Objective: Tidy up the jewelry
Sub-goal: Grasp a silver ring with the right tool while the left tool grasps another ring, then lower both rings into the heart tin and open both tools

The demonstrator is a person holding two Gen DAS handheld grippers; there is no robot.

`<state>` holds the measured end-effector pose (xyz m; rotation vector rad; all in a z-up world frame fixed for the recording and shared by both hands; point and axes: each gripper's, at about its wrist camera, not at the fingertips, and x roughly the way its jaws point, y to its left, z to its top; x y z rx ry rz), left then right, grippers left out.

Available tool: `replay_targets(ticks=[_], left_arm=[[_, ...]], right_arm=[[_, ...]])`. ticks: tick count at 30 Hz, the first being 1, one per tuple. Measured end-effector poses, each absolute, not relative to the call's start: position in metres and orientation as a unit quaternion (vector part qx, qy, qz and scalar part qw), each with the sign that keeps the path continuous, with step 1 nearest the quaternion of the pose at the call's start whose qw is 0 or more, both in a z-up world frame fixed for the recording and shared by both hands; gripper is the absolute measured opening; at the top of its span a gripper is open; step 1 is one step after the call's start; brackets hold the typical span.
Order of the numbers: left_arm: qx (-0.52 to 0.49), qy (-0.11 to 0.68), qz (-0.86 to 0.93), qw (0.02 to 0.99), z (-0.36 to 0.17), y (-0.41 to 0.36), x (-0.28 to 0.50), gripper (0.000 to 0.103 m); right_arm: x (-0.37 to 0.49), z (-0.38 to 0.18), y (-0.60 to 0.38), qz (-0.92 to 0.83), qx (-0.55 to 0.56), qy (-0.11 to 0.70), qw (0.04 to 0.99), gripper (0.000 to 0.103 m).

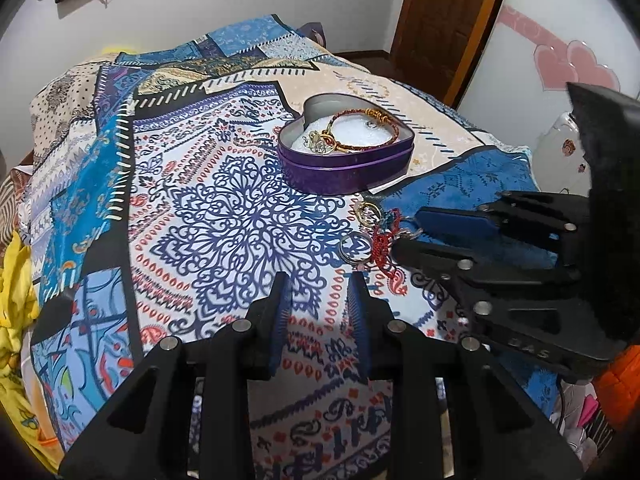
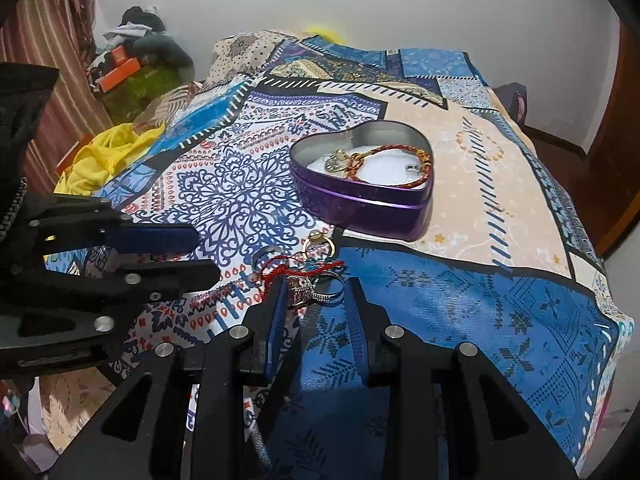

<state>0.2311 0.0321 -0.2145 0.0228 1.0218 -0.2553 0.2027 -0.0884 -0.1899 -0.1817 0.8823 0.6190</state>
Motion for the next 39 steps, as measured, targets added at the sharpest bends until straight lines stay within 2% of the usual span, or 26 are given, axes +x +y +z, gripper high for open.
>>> replay_targets(ticks=[19, 20, 21, 26, 39], left_arm=[[0.025, 0.498, -0.145, 0.855, -0.225, 0.008, 0.266, 0.029], [0.025, 0.496, -0.145, 0.856, -0.225, 0.008, 0.267, 0.029], [0.024, 0.494, -0.144, 0.857, -0.225, 0.008, 0.267, 0.021], [0.021, 0.488, -0.136, 0.862, -0.222, 0.011, 0.263, 0.021], [0.003, 0.419, -0.128, 0.899, -0.160, 0.028, 0.255, 0.021]], right_arm=[[0.204, -0.165, -0.128, 0.265, -0.050, 0.394, 0.878, 0.026], [0.204, -0.165, -0.128, 0.265, -0.049, 0.394, 0.879, 0.026], [0.204, -0.165, -0.129, 0.264, -0.049, 0.393, 0.879, 0.026], [0.204, -0.160, -0.130, 0.264, -0.047, 0.386, 0.883, 0.026], [0.218, -0.133, -0.120, 0.265, -0.036, 0.351, 0.897, 0.026]])
